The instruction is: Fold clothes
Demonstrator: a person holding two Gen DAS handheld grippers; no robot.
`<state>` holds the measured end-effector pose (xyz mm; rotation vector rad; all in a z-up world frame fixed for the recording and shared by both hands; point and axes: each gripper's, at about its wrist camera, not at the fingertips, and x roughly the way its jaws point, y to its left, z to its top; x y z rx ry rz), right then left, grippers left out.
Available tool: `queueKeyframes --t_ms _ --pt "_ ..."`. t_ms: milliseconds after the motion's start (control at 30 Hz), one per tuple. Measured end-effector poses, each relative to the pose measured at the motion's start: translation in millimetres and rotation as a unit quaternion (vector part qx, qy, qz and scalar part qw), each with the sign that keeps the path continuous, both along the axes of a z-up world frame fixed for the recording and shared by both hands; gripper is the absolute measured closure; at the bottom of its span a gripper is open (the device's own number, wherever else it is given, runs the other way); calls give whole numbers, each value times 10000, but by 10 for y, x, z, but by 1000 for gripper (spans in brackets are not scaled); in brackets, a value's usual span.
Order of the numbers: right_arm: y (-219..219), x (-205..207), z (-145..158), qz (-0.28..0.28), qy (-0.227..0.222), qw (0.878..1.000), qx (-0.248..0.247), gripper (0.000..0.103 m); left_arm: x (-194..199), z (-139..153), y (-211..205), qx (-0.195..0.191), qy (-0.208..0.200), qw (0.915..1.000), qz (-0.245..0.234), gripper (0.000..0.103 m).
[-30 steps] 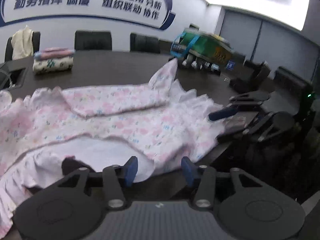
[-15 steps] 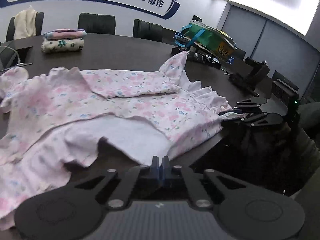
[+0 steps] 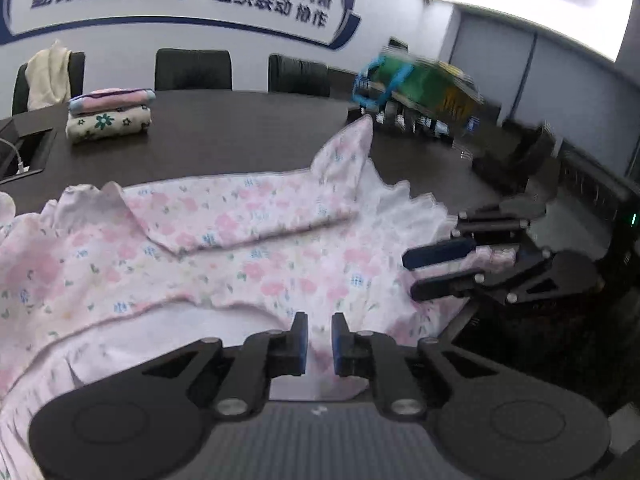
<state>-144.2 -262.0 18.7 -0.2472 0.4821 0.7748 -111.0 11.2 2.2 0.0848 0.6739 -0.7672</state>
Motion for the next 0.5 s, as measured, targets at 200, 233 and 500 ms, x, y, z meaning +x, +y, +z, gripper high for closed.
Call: queueKeyframes --t_ms 200,233,500 --pt "-57 11 -115 -71 182 9998 -46 77 -89 -61 178 -63 -121 9998 -108 92" --pt "-62 15 -117 -91 170 9998 -113 77 -42 -27 205 -98 -65 9999 -17 91" --pt "-195 376 250 -1545 -259 9872 -284 39 730 397 313 98 316 9901 1363 70"
